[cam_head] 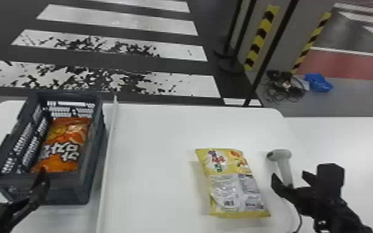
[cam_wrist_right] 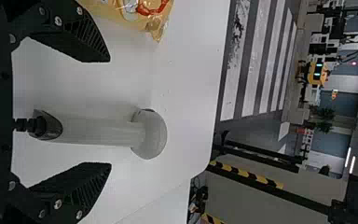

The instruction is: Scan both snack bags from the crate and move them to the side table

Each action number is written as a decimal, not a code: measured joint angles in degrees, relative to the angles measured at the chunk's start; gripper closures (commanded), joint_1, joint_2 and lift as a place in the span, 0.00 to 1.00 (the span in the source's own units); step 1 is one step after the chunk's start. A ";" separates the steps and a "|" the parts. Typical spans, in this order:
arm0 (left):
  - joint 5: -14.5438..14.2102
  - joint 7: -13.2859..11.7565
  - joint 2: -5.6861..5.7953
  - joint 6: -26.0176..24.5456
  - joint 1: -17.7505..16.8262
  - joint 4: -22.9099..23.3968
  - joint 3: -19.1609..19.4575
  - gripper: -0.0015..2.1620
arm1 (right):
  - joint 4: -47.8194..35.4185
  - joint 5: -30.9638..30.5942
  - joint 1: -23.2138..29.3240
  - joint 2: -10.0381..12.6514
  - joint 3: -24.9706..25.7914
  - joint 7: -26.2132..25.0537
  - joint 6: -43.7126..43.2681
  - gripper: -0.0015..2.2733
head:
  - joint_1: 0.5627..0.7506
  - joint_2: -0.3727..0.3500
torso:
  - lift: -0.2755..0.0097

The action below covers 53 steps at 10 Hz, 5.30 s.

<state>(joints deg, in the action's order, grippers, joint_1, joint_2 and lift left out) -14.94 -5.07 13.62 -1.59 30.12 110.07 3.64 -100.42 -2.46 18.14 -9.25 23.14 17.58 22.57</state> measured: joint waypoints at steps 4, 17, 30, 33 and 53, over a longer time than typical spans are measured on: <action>0.00 -0.41 0.27 -0.13 0.06 0.67 -0.11 0.04 | 6.24 2.13 -5.09 -4.55 -1.10 1.55 4.59 0.04 | 0.70 0.17 | 0.62; -0.09 -0.95 0.98 1.03 -0.74 2.77 -0.94 0.04 | 12.54 2.51 -10.73 -7.22 -0.86 5.01 9.16 0.98 | 0.70 0.13 | 0.62; -0.18 -0.90 0.44 2.82 1.65 4.91 -0.53 0.05 | -38.76 -1.03 15.79 5.08 -7.88 -0.92 38.57 0.98 | 0.70 0.35 | 0.62; -0.26 -0.81 0.30 3.48 1.69 4.36 -0.58 0.05 | -44.68 -1.90 17.94 5.17 -10.25 -1.38 44.75 0.98 | 0.70 0.39 | 0.62; -1.06 -1.09 0.61 5.29 1.04 2.68 -1.01 0.05 | -43.21 -5.20 11.41 3.18 -14.45 -4.98 41.83 0.98 | 0.70 0.42 | 0.62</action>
<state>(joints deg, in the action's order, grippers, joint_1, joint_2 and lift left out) -16.00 -6.15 14.24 3.71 31.17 112.75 2.63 -143.64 -7.65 29.55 -6.06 8.68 12.60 64.40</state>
